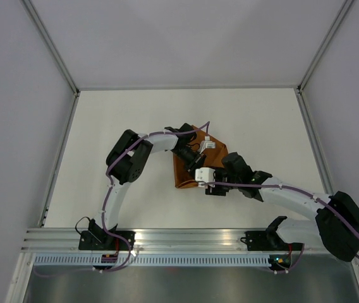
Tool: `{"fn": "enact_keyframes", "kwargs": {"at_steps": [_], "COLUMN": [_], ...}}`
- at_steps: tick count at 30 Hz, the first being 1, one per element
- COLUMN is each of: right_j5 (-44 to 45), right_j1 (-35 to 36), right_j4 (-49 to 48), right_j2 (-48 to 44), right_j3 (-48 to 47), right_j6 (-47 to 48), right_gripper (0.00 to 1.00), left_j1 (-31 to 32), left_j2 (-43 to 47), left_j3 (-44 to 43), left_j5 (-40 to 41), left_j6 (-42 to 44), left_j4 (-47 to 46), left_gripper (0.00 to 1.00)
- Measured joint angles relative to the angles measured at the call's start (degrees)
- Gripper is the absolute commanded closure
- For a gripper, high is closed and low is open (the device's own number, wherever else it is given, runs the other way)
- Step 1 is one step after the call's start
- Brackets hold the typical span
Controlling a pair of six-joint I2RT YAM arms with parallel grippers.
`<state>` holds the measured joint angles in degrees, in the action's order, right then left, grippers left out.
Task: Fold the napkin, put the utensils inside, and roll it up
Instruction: Roll the napkin with the utensil
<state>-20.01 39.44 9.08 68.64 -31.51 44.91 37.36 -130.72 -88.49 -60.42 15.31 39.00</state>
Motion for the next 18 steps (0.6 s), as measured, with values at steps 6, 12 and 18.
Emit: {"fn": "enact_keyframes", "kwargs": {"at_steps": [6,12,18], "right_j5": [4.9,8.6,11.1], "right_j1": [5.5,6.6,6.6], "right_j4": [-5.1,-9.6,-12.5], "right_j2": [4.9,10.0,10.4], "right_j3": [1.1,1.2,1.2], "right_j6": [0.9,1.5,1.9], "right_gripper": [0.40,0.43,0.43], "left_j1": [0.0,0.0,-0.1], "left_j2": [-0.3,-0.7,-0.9], "left_j3": [-0.4,-1.0,-1.2], "left_j5": [-0.1,-0.2,-0.2], "left_j6": [-0.1,-0.1,-0.1], "left_j4": [0.4,1.2,1.4], "left_gripper": [0.98,0.98,0.98]}}
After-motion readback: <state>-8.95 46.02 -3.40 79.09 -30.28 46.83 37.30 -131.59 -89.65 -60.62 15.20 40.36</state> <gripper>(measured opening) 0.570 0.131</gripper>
